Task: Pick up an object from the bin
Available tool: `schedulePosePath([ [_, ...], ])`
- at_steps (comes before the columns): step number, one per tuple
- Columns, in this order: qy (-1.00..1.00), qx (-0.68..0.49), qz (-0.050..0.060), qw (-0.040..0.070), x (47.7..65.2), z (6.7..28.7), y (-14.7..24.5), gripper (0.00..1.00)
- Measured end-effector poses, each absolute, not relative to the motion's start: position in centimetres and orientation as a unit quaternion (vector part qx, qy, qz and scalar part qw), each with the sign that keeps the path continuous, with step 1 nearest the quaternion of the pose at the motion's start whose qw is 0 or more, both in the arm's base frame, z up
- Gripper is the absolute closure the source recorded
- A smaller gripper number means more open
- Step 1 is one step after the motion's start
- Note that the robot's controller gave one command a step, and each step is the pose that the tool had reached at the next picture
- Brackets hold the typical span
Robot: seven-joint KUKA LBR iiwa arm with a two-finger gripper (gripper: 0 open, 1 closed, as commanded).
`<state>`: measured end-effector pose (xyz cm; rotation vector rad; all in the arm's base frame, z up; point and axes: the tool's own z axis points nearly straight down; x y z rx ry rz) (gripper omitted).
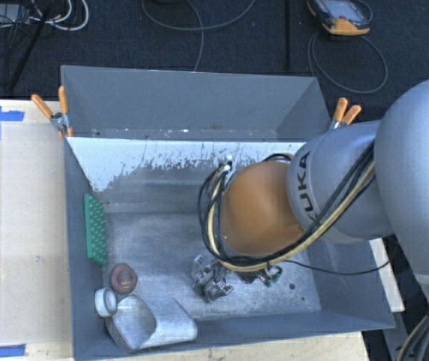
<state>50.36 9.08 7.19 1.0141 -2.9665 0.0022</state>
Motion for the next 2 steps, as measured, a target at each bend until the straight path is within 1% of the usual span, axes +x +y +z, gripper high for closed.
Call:
schedulePosePath([
  [1, -0.946, 0.323, 0.000, -0.001, 50.5, 7.1, 9.2, 0.00],
  [2, -0.911, 0.412, 0.000, -0.003, 54.5, 7.2, 3.3, 0.00],
])
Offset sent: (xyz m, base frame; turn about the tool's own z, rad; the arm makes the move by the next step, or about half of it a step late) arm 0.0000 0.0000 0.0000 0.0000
